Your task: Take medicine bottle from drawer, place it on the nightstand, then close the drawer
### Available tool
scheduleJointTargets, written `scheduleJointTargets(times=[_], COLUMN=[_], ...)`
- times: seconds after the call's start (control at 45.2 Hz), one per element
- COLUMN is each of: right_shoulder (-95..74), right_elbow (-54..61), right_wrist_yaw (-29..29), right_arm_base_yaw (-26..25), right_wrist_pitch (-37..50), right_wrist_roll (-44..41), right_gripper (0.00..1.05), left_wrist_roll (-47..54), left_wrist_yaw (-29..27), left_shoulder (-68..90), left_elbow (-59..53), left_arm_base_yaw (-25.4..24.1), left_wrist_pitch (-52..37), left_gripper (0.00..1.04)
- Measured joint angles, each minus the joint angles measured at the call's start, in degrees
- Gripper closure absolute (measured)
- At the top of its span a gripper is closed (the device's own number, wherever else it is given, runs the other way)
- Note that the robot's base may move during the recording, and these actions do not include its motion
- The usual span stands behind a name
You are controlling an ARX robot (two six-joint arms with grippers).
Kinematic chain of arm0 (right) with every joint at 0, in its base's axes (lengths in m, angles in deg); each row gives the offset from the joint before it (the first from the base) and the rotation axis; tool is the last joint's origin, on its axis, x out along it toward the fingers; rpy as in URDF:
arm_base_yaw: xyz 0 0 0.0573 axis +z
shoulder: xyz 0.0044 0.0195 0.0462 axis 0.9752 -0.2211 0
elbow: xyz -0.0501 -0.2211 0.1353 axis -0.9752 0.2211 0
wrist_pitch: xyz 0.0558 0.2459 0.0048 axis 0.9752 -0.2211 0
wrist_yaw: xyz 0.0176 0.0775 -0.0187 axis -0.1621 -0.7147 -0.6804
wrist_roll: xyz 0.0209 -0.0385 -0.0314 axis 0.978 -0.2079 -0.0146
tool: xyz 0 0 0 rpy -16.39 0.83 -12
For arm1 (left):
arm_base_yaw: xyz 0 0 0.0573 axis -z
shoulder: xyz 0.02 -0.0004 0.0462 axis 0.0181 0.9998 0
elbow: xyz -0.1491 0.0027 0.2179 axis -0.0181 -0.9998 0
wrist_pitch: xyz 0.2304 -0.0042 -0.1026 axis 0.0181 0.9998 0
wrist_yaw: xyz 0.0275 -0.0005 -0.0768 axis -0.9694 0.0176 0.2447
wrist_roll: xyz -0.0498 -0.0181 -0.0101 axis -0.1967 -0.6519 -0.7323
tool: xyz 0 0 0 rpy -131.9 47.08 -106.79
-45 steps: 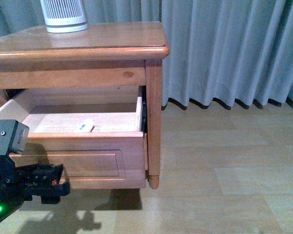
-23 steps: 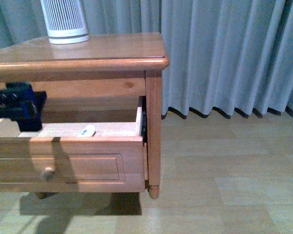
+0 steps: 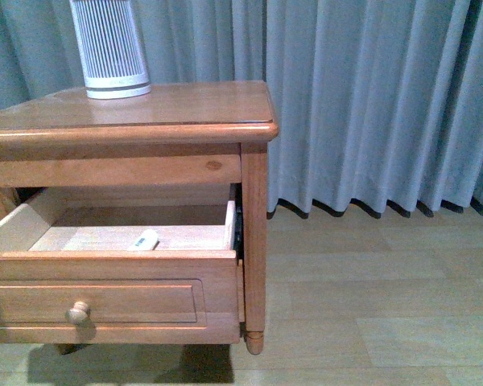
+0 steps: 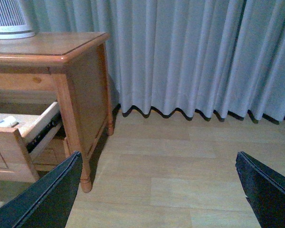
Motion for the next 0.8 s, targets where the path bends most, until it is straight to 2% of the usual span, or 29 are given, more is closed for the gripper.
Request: scheduleJointTargets(times=[0.133,0.177,0.244,0.332,0.399,0.598,0.686,0.708,0.797], right_shoulder=[0.0,0.0,0.0,0.0,0.0,0.0,0.0,0.0,0.0], right_elbow=[0.0,0.0,0.0,0.0,0.0,0.0,0.0,0.0,0.0], right_wrist_yaw=[0.0,0.0,0.0,0.0,0.0,0.0,0.1,0.1,0.1], right_arm_base_yaw=[0.0,0.0,0.0,0.0,0.0,0.0,0.0,0.0,0.0], right_wrist_pitch=[0.0,0.0,0.0,0.0,0.0,0.0,0.0,0.0,0.0], right_wrist_roll=[0.0,0.0,0.0,0.0,0.0,0.0,0.0,0.0,0.0], right_gripper=[0.07,0.07,0.07,0.07,0.07,0.07,0.07,0.07,0.07], left_wrist_roll=[0.0,0.3,0.3,0.4,0.5,0.5,0.5,0.5,0.7], left_wrist_yaw=[0.0,-2.1,-7.9,-9.9,-6.2,-6.0,-5.7,-5.8,-5.9], left_shoulder=[-1.3,-1.4,-2.4,-4.7,-7.2,-12.3,-15.2,-15.8,-17.7], left_elbow=[0.0,-0.2,-1.2,-3.9,-6.8,-10.7,-12.4,-12.6,-13.6], left_arm_base_yaw=[0.0,0.5,1.0,0.8,-1.9,-3.1,-3.1,-3.1,-3.1], left_wrist_pitch=[0.0,0.2,0.2,0.1,0.1,1.0,2.1,2.4,3.5], left_gripper=[0.07,0.09,0.19,0.34,0.5,0.82,0.99,1.02,1.01])
